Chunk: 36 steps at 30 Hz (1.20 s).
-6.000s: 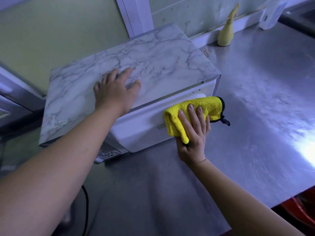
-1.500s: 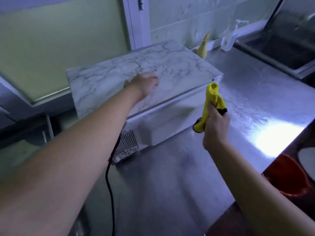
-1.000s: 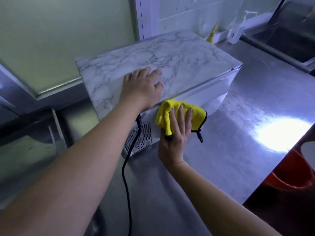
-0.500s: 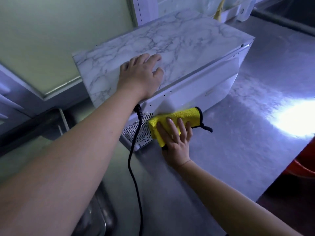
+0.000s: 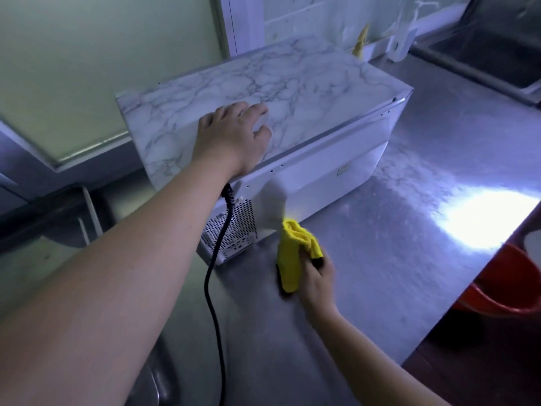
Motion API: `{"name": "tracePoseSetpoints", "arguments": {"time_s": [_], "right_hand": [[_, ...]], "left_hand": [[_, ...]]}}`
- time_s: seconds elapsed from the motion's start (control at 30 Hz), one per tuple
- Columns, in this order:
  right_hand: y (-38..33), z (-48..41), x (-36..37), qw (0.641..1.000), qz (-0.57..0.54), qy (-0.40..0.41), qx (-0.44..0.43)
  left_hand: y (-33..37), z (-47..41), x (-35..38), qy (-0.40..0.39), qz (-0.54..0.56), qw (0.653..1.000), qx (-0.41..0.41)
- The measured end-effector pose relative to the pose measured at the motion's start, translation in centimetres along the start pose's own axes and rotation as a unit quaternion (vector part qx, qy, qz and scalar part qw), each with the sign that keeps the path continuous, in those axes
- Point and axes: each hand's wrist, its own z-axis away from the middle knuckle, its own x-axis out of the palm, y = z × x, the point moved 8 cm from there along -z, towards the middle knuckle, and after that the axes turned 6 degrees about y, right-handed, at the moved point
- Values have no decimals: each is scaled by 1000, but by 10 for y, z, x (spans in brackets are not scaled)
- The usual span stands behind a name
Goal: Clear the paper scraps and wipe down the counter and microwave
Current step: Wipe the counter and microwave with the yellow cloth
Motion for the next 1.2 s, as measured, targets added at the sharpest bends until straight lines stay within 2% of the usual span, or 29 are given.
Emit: {"name": "tracePoseSetpoints", "arguments": {"time_s": [0.07, 0.13, 0.3, 0.43, 0.57, 0.7, 0.77, 0.93, 1.0, 1.2], "right_hand": [[-8, -23, -41, 985, -59, 143, 71], [-27, -55, -63, 964, -115, 220, 98], [-84, -144, -59, 965, -123, 220, 78], [-87, -130, -38, 957, -96, 264, 77], [-68, -53, 5, 963, -108, 237, 74], [-45, 6, 46, 977, -145, 127, 90], [-39, 20, 46, 979, -146, 94, 104], [-39, 26, 12, 974, -104, -75, 185], [-39, 13, -24, 974, -81, -64, 203], [-48, -54, -161, 975, -32, 63, 210]], "left_hand": [[1, 0, -1, 3, 3, 1000, 1], [1, 0, -1, 4, 1, 1000, 1], [2, 1, -1, 5, -6, 1000, 2], [1, -1, -1, 8, -4, 1000, 4], [1, -2, 0, 8, -3, 1000, 4], [2, -1, -1, 9, 0, 1000, 3], [2, -1, -2, 9, 2, 1000, 0], [2, 1, -5, 0, 7, 1000, -10], [2, 1, -6, -4, 8, 1000, -11], [-2, 2, -6, -9, 20, 999, -28]]}}
